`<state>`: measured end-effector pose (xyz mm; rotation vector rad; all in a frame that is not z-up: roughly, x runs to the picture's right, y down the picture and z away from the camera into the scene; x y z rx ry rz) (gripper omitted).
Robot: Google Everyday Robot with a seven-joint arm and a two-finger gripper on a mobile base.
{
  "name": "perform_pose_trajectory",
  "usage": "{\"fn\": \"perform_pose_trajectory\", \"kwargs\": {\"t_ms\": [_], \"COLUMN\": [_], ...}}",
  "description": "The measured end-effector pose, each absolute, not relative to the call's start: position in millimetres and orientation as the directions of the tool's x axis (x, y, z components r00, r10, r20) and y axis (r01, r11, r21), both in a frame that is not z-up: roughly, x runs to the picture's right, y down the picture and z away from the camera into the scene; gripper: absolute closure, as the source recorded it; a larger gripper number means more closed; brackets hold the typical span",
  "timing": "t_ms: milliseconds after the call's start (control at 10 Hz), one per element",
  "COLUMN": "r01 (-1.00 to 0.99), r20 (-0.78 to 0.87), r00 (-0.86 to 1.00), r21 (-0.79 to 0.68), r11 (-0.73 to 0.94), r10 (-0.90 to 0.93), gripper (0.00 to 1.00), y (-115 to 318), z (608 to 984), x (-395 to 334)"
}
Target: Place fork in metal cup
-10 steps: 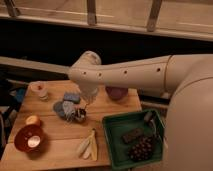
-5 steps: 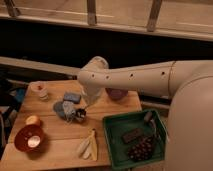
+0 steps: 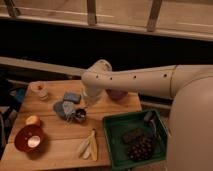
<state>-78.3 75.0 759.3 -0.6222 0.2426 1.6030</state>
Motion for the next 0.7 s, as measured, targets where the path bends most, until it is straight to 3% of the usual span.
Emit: {"fn": "perform_pose_trajectory", "kwargs": {"t_ms": [700], "r01": [-0.964], "r20": [-0.528], "r00": [0.016], "r21": [-0.232], "r11": [-0.126], "r10": [0.849], "gripper": [0.20], "y": [79.0], "z": [759.6], "x": [-87.9]}}
